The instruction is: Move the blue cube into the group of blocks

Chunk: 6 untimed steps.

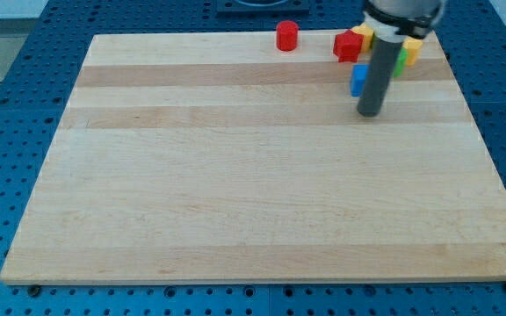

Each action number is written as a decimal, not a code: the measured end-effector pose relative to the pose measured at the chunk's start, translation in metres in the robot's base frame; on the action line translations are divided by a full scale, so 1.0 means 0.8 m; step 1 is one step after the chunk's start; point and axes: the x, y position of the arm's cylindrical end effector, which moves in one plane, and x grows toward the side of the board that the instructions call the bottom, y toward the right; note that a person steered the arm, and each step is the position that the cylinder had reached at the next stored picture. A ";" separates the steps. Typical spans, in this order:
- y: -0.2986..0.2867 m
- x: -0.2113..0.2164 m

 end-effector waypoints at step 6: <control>-0.042 -0.092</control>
